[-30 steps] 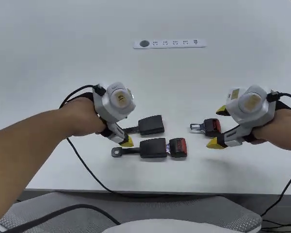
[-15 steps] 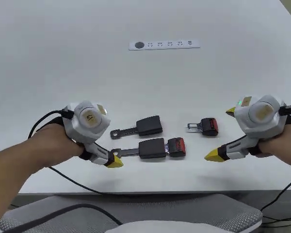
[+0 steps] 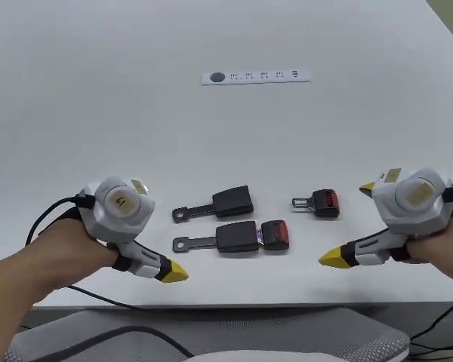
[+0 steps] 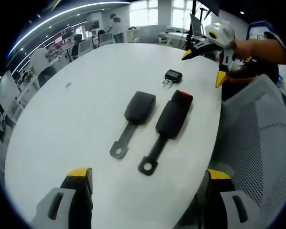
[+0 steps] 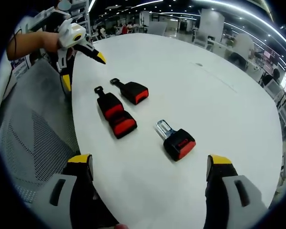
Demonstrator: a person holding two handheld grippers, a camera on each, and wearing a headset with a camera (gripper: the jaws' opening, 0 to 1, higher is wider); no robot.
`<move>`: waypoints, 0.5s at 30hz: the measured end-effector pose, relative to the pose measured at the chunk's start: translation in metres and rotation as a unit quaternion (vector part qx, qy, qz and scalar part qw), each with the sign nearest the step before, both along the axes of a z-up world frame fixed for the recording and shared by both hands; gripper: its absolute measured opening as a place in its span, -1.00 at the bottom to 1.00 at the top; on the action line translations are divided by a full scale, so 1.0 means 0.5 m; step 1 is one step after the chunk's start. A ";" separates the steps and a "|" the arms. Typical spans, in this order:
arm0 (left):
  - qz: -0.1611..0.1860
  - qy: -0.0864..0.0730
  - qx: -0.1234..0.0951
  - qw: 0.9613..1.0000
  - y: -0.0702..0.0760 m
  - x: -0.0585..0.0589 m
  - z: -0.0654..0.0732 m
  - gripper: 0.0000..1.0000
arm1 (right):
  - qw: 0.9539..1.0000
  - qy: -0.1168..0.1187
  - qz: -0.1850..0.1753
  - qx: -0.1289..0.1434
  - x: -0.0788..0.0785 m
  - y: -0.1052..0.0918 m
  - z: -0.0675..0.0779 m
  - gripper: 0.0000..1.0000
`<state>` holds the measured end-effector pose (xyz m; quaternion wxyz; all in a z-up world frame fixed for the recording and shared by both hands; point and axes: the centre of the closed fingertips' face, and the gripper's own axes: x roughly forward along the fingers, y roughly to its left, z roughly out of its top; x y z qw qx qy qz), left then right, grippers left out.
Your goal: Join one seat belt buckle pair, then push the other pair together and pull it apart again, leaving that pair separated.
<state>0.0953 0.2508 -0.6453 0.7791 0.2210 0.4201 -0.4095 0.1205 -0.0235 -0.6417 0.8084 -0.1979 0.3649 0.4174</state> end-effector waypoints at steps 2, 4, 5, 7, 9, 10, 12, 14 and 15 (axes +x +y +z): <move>0.011 -0.002 -0.005 1.000 0.006 0.000 0.002 0.99 | 1.000 0.000 -0.001 0.002 -0.005 0.004 -0.001 0.99; 0.020 -0.004 -0.012 1.000 0.010 -0.006 0.003 0.99 | 1.000 0.001 -0.004 0.004 -0.009 0.008 -0.004 0.99; 0.023 -0.005 -0.014 1.000 0.010 -0.011 0.004 0.99 | 1.000 0.002 -0.006 0.005 -0.013 0.010 -0.005 0.99; 0.026 -0.005 -0.016 1.000 0.009 -0.023 0.004 0.99 | 1.000 -0.001 -0.005 0.004 -0.023 0.015 0.004 0.99; 0.031 -0.012 -0.019 0.999 0.016 -0.027 0.005 0.99 | 1.000 -0.007 -0.007 0.007 -0.025 0.015 0.011 0.99; 0.033 -0.015 -0.020 0.999 0.019 -0.028 0.005 0.99 | 1.000 -0.007 -0.008 0.008 -0.024 0.015 0.011 0.99; 0.038 -0.017 -0.021 0.999 0.024 -0.030 0.006 0.99 | 1.000 -0.010 -0.011 0.013 -0.021 0.013 0.012 0.99; 0.044 -0.019 -0.023 0.999 0.028 -0.030 0.009 0.99 | 1.000 -0.014 -0.013 0.015 -0.021 0.014 0.017 0.99; 0.046 -0.022 -0.024 0.998 0.028 -0.031 0.012 0.99 | 1.000 -0.015 -0.014 0.015 -0.021 0.012 0.018 0.99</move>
